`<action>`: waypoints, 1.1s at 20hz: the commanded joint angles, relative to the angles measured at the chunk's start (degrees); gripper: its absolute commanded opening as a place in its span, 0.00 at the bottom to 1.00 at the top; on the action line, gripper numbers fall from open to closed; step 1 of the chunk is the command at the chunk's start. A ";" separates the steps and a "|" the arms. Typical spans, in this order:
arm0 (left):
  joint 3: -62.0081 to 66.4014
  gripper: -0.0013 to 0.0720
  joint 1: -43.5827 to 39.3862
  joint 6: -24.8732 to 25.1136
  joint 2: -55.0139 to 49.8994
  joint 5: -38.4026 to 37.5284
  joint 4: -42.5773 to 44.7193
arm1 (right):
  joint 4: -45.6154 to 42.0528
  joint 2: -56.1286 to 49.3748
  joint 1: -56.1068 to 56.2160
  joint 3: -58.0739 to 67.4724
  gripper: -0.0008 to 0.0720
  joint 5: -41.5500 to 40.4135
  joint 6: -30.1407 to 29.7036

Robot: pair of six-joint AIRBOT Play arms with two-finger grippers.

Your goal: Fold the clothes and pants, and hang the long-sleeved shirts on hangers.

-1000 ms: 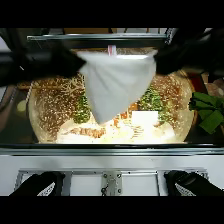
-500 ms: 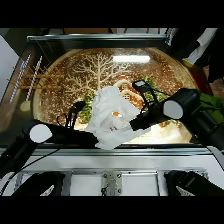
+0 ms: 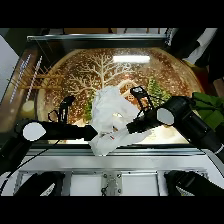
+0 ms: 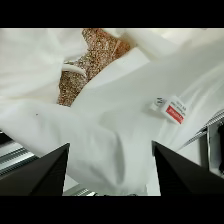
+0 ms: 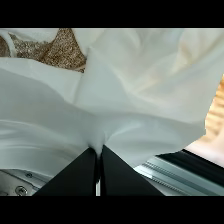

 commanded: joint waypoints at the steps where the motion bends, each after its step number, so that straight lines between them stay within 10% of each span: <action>1: 0.46 0.77 -3.58 -4.63 0.00 0.98 3.80 | 0.02 -0.31 -0.07 -0.09 0.03 -6.01 4.00; 14: 0.61 0.77 -27.15 -29.70 -1.44 2.56 26.86 | 0.07 -3.61 -2.58 0.13 0.03 -13.25 8.13; 22: 2.58 0.77 -29.22 -29.97 -11.56 0.85 30.69 | 0.07 -3.61 -2.54 0.13 0.03 -13.22 8.70</action>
